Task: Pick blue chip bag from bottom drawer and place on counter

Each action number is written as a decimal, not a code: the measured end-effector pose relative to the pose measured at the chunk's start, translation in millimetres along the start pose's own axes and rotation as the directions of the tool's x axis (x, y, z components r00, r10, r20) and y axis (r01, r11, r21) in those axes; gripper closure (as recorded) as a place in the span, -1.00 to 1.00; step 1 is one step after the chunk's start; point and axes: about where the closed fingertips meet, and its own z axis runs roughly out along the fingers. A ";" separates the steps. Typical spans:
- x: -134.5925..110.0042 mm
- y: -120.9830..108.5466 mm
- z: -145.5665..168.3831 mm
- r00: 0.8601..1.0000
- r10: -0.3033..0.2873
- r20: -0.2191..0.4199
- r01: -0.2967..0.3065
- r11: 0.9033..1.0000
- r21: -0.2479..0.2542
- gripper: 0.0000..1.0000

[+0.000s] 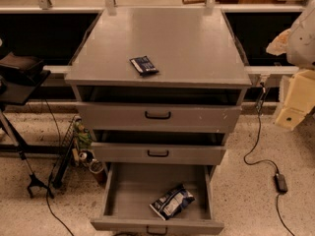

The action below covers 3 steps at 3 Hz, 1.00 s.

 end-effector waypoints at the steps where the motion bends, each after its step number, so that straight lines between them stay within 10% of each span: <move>1: -1.3 0.6 1.7 1.000 -0.009 0.002 0.009 1.000 -0.003 -1.00; 2: -19.2 9.5 26.1 0.990 -0.137 0.040 0.139 0.989 -0.050 -1.00; 3: -55.6 39.7 88.0 0.926 -0.362 0.105 0.374 0.918 -0.129 -1.00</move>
Offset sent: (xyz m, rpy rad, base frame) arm 0.0054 0.0553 -0.0607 0.0136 0.0742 0.3656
